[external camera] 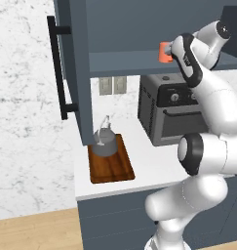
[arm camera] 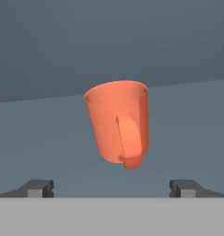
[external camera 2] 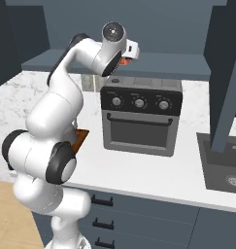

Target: Pick the kettle from the counter and place it on the tray. Then pick the mug from the cabinet and place it on the tray. Then close the cabinet doors.

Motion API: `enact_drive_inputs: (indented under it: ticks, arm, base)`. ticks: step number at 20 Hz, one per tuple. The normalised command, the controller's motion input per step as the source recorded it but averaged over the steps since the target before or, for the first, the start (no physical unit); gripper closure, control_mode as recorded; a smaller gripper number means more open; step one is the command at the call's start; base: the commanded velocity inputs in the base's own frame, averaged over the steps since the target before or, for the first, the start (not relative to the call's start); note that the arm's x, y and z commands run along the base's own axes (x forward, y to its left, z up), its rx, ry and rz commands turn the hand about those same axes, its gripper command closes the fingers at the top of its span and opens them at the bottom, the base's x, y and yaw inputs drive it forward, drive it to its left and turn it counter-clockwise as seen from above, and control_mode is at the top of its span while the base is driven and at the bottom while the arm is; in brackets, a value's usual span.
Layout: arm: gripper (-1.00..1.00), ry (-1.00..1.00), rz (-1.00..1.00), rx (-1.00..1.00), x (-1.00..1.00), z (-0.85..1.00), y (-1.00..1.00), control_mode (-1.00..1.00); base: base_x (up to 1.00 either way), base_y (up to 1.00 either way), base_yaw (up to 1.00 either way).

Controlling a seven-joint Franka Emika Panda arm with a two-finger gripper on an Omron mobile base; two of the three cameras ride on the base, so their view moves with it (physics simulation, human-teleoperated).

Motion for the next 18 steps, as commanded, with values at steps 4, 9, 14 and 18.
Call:
enact_drive_inputs:
  ticks: [4,9,14,18]
  arm:
    - [-1.00,0.00,0.01,0.01,0.18,0.00,-0.10,-1.00]
    - [-1.00,0.00,0.01,0.00,0.09,0.00,-0.11,-1.00]
    - [-1.00,0.00,0.00,0.00,0.11,-0.07,-0.01,-1.00]
    - [-1.00,0.00,0.00,0.00,0.13,-0.09,0.00,-1.00]
  base:
    - [0.00,0.00,0.00]
    - [0.00,0.00,0.00]
    - [0.00,0.00,0.00]
    - [0.00,0.00,0.00]
